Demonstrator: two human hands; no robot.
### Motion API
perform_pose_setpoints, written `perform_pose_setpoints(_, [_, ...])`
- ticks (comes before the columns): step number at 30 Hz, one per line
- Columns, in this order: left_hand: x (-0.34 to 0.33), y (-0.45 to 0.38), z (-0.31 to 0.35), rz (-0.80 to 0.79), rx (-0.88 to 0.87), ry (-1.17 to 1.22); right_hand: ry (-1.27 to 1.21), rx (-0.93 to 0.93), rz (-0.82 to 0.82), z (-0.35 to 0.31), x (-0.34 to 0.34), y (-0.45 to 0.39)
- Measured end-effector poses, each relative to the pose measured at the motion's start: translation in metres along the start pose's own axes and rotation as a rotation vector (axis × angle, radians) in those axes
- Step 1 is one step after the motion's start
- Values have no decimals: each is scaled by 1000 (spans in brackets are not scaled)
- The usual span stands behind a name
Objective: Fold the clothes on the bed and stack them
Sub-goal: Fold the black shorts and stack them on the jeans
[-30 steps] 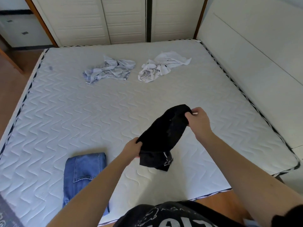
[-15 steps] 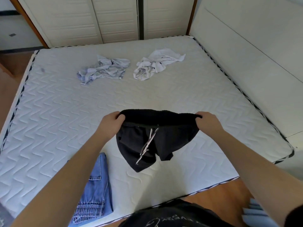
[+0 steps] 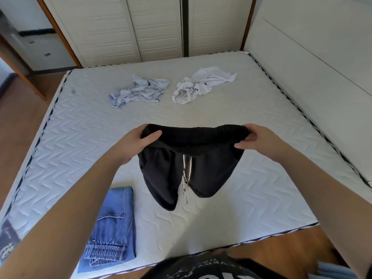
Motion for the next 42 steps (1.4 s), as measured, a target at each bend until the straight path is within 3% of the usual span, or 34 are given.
perform_pose_setpoints(4, [-4, 5, 19, -51, -74, -238, 199, 153, 289, -4, 25, 5])
perform_pose_setpoints(7, [-5, 10, 37, 23, -159, -352, 181, 243, 337, -8, 46, 15])
perform_pose_setpoints(11, [-7, 20, 55, 221, -223, -383, 415, 367, 370, -18, 70, 24])
perform_pose_setpoints(16, [-18, 29, 60, 396, -207, -241, 198, 356, 303, -12, 83, 31])
perform_pose_setpoints(19, [-29, 34, 66, 358, -217, -162, 103, 326, 270, -5, 85, 29])
perform_pose_setpoints(23, [-54, 40, 66, 160, -224, 260, -248, 234, 51, 13, 78, 21])
perform_pose_setpoints(26, [-68, 42, 66, 188, -186, 601, -520, 142, -25, 25, 72, 14])
perform_pose_setpoints(28, [-75, 39, 67, 274, -146, 762, -546, 44, 29, 34, 69, 13])
perform_pose_setpoints(30, [-81, 36, 67, 374, -97, 852, -346, 30, 73, 42, 64, 10])
perform_pose_setpoints(32, [-88, 34, 67, 454, -64, 867, -174, 30, 122, 46, 58, 8])
perform_pose_setpoints(36, [-90, 32, 64, 454, -75, 748, -614, -46, -116, 35, 38, 12])
perform_pose_setpoints(42, [-77, 35, 53, 293, 70, 540, -398, 102, 110, 39, 62, 7])
Point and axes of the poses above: each hand's wrist, its own y-axis away from the middle knuckle, its own x-axis out of the back of the hand, z = x × y, the point moved 5 cm from there along -y, towards the middle knuckle, and after that the axes turned 2 degrees about -x, right-handed, at the moved point
